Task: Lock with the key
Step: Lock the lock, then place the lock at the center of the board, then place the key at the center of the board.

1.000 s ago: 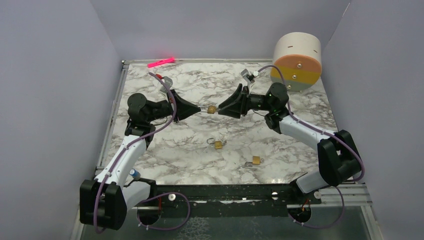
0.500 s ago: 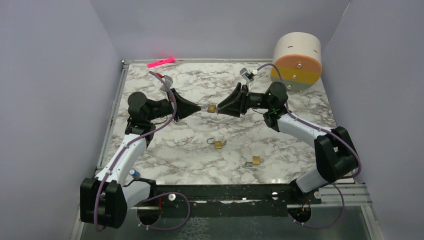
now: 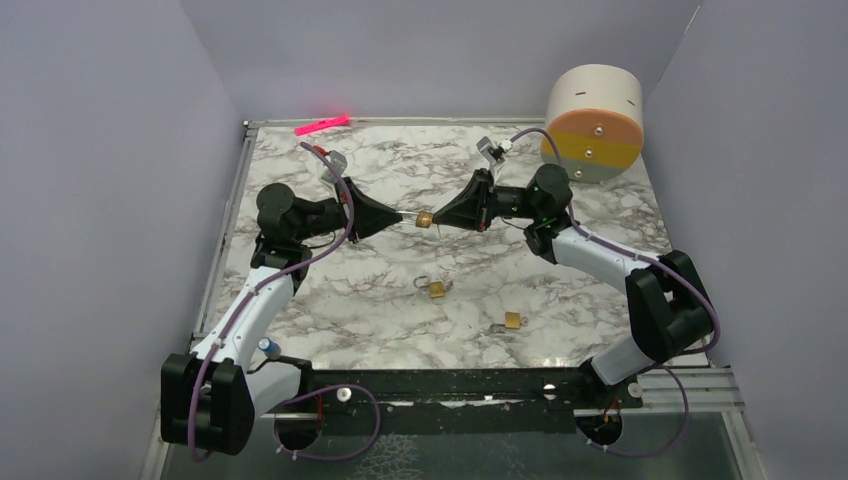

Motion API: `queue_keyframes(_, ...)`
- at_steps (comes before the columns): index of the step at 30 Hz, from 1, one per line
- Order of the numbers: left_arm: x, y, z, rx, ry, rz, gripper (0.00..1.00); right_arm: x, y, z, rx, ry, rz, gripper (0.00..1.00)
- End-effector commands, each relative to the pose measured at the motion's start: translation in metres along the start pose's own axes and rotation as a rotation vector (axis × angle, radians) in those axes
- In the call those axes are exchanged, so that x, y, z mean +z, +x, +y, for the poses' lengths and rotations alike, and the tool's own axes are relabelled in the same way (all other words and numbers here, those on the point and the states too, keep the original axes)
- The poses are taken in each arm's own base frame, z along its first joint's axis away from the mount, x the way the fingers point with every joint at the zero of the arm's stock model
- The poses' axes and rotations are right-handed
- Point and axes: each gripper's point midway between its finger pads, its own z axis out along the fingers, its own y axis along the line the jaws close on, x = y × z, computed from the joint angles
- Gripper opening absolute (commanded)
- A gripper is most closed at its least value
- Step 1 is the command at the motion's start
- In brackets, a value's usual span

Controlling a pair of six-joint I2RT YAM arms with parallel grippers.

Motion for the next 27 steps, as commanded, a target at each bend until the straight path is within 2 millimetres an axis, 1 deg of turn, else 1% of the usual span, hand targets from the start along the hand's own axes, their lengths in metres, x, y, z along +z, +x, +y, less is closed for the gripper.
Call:
queue_keyframes(1,0.001,-0.016,-0.006,0.072,0.022,-0.022,0.0,0.004,-0.007,0.006,-0.045,-0.037,0.001,0.01)
queue_keyframes(7,-0.005,-0.024,-0.002,0.082,-0.004,-0.039,0.0,0.001,-0.004,0.007,-0.058,-0.019,0.006,0.01)
queue_keyframes(13,-0.017,-0.036,0.012,0.079,-0.092,-0.095,0.0,-0.007,-0.002,0.007,-0.055,0.007,-0.01,0.01)
queue_keyframes(17,-0.031,-0.046,0.022,0.092,-0.181,-0.159,0.0,-0.021,0.001,0.002,-0.032,0.046,-0.037,0.01)
queue_keyframes(20,-0.041,-0.053,0.032,0.085,-0.249,-0.205,0.0,-0.036,0.011,-0.002,0.004,0.086,-0.054,0.01)
queue_keyframes(22,-0.042,-0.054,0.038,0.072,-0.271,-0.218,0.0,-0.042,0.022,-0.004,0.028,0.111,-0.055,0.01)
queue_keyframes(25,-0.041,-0.055,0.041,0.068,-0.271,-0.222,0.0,-0.048,0.038,-0.006,0.067,0.134,-0.049,0.01)
queue_keyframes(27,-0.04,-0.053,0.045,0.056,-0.27,-0.215,0.0,-0.051,0.045,-0.009,0.082,0.151,-0.054,0.01)
